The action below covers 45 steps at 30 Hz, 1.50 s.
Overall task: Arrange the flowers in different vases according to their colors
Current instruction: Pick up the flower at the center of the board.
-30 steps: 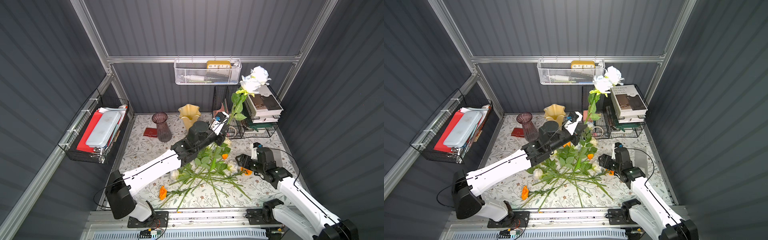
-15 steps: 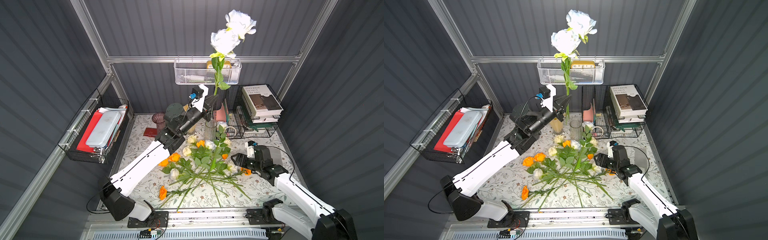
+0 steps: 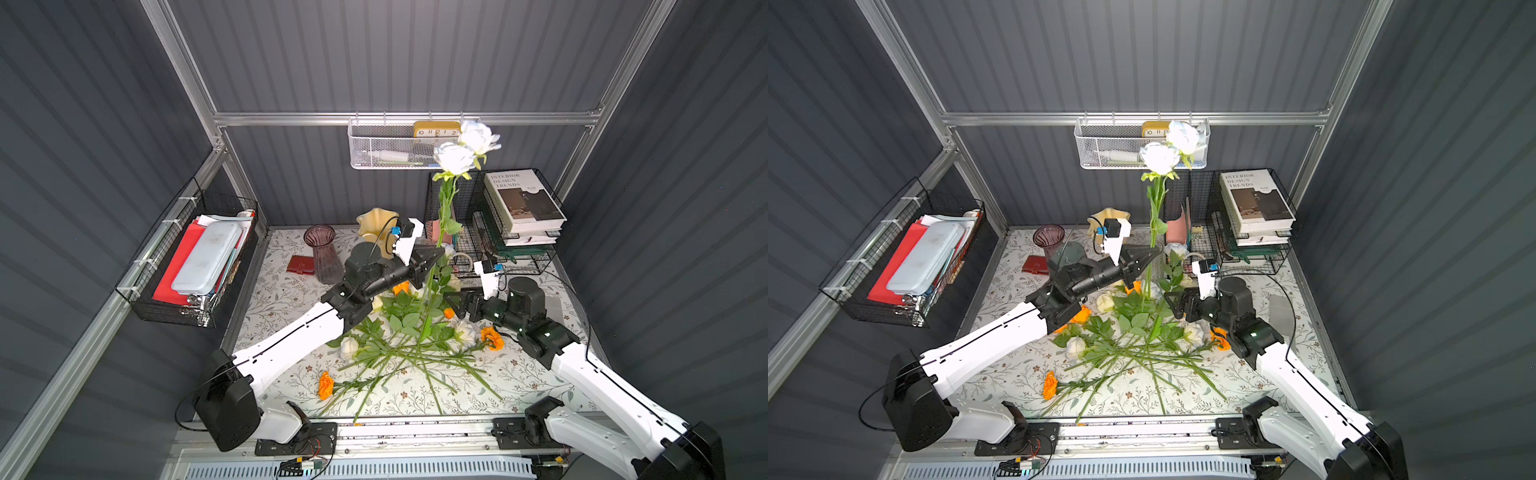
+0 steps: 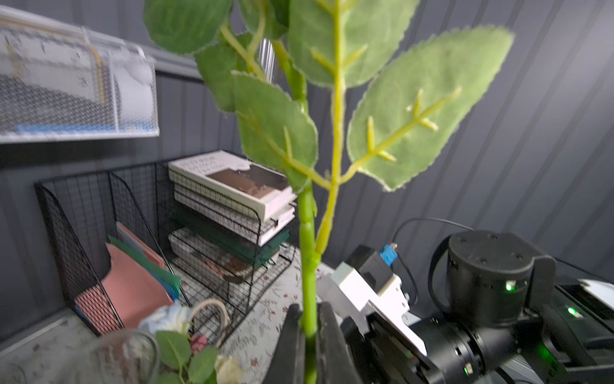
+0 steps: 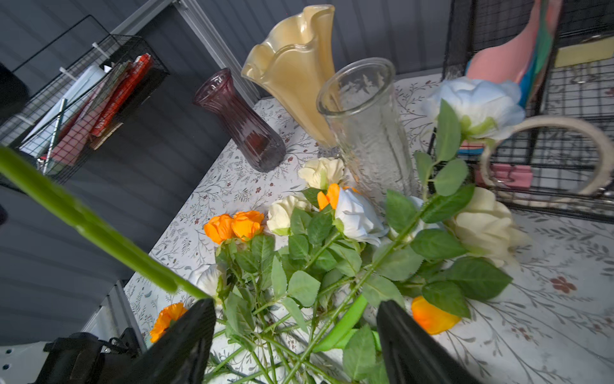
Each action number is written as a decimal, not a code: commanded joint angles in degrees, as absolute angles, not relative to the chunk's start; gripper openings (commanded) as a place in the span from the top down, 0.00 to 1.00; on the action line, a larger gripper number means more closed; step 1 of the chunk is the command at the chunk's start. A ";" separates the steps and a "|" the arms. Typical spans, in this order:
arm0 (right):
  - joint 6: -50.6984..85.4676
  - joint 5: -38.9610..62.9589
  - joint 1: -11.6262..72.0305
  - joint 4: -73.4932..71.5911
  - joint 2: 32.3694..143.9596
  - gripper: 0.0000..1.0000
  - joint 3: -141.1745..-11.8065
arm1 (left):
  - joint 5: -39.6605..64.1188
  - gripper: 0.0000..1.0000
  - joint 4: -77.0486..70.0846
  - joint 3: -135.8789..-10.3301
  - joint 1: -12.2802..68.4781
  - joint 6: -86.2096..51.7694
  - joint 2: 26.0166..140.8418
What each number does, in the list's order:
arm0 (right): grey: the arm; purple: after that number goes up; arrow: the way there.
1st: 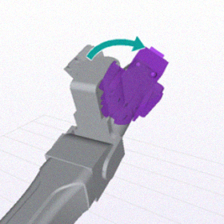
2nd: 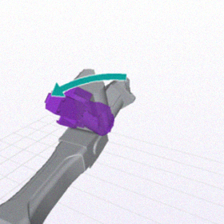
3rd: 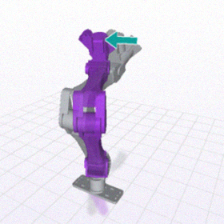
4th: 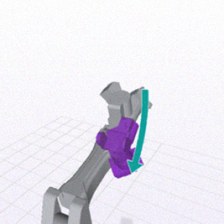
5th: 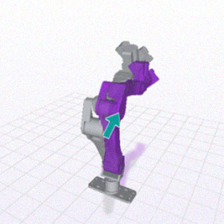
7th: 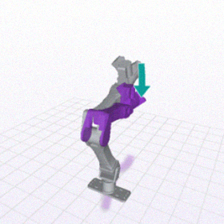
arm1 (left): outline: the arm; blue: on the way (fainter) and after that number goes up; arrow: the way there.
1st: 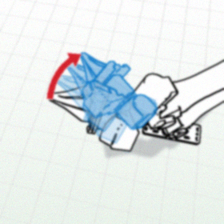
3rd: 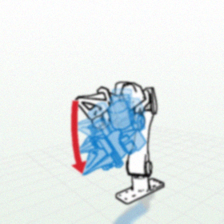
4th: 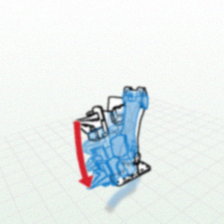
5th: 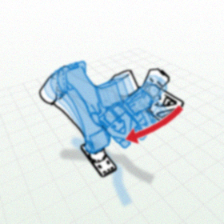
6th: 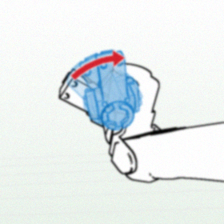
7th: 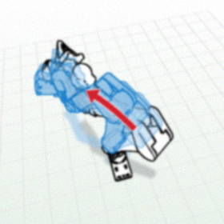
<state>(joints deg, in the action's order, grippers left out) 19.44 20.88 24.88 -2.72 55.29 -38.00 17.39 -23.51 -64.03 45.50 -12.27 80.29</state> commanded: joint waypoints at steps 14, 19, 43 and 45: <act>19.96 28.83 31.11 -13.45 57.45 0.18 -38.44 | 16.59 0.92 -26.86 -63.47 47.25 -14.95 77.17; 16.70 21.32 31.11 -2.97 52.87 0.18 -40.35 | 15.90 0.92 -24.92 -63.72 47.25 -13.38 76.91; 17.41 29.79 31.66 -8.79 59.10 0.29 -43.00 | 13.27 0.91 -23.55 -64.04 47.64 -11.93 76.82; 17.31 29.46 31.71 -8.88 59.56 0.35 -43.07 | 13.17 0.91 -23.55 -63.98 47.68 -11.95 76.89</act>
